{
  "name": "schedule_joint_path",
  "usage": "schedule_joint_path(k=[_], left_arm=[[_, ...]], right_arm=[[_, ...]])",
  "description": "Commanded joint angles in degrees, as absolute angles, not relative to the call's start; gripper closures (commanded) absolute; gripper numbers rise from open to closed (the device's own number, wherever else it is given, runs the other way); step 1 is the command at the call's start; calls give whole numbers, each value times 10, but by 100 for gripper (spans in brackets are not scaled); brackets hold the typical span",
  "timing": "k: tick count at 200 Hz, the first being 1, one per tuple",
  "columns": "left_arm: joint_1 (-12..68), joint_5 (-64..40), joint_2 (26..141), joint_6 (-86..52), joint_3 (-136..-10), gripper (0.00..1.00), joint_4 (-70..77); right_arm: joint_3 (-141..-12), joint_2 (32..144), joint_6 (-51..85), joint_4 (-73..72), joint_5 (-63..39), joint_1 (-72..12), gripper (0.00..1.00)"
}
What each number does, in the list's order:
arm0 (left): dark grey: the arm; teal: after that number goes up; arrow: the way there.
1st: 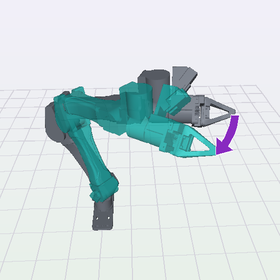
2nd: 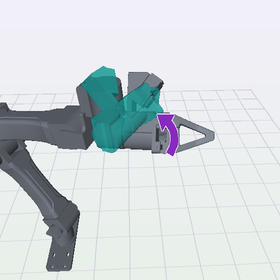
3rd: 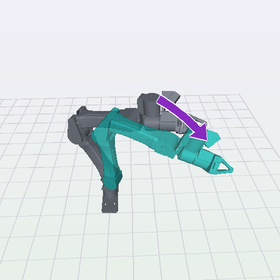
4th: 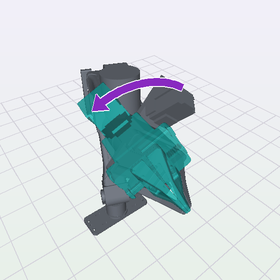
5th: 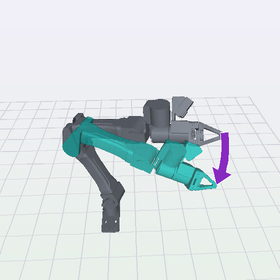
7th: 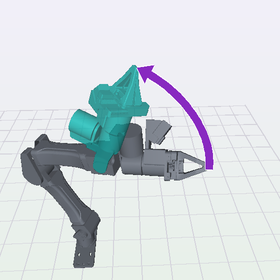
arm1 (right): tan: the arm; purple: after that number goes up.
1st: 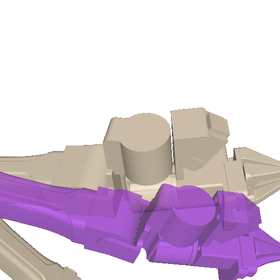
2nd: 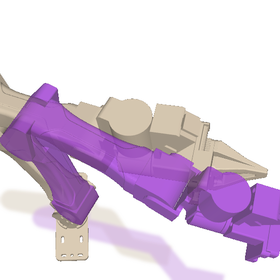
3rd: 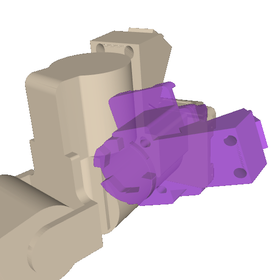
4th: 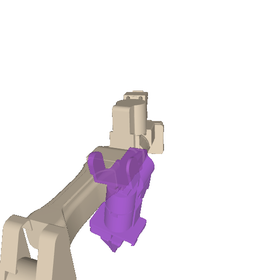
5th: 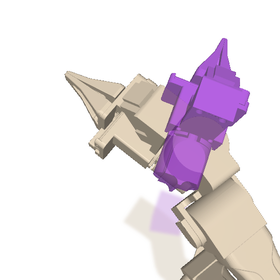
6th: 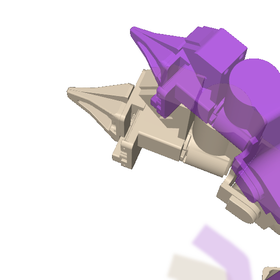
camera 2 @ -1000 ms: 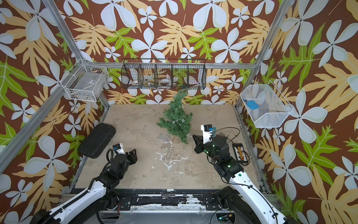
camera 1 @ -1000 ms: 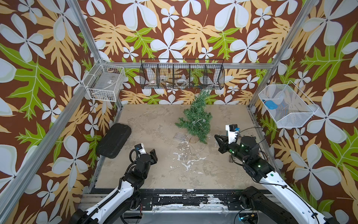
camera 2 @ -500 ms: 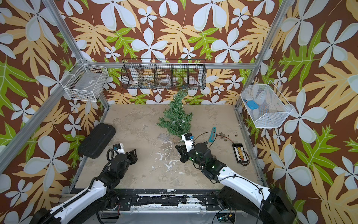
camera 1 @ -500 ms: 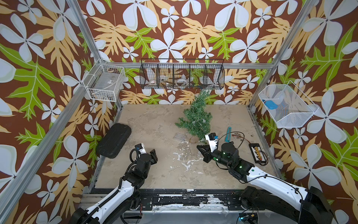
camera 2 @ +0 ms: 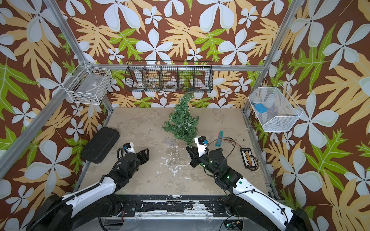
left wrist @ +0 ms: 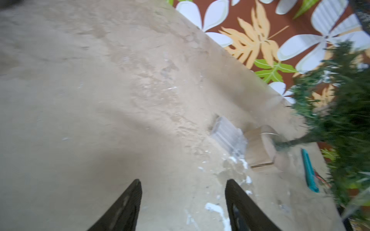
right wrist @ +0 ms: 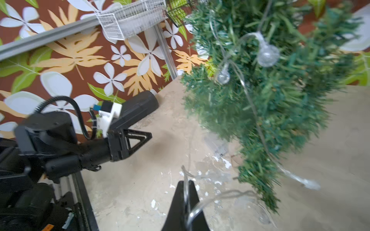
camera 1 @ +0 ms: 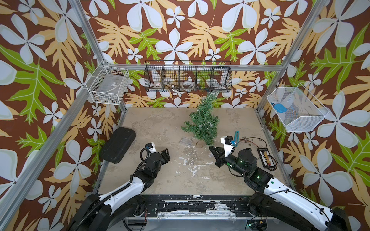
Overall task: Remove string lights from the small christmas tree
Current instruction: Remove the light string from the Christmas tree.
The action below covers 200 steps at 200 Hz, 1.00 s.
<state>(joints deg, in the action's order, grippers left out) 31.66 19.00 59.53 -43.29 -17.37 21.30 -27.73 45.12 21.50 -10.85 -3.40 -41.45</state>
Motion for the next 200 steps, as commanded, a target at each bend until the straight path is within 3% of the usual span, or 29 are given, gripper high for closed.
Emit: schedule_joint_path(k=[1, 35, 87, 153, 200], left_arm=[[339, 158, 619, -411, -195, 26, 262], [339, 13, 654, -369, -202, 22, 359], [340, -100, 758, -338, -213, 24, 504], [350, -83, 869, -320, -199, 29, 726], [363, -82, 945, -306, -246, 29, 758]], right_arm=[[-263, 432, 196, -70, 17, -411, 100], [-250, 412, 202, -67, 24, -409, 100], [-240, 412, 208, -78, 8, -396, 100], [-235, 417, 218, -86, 5, -395, 100], [-234, 415, 221, -84, 8, -394, 100]])
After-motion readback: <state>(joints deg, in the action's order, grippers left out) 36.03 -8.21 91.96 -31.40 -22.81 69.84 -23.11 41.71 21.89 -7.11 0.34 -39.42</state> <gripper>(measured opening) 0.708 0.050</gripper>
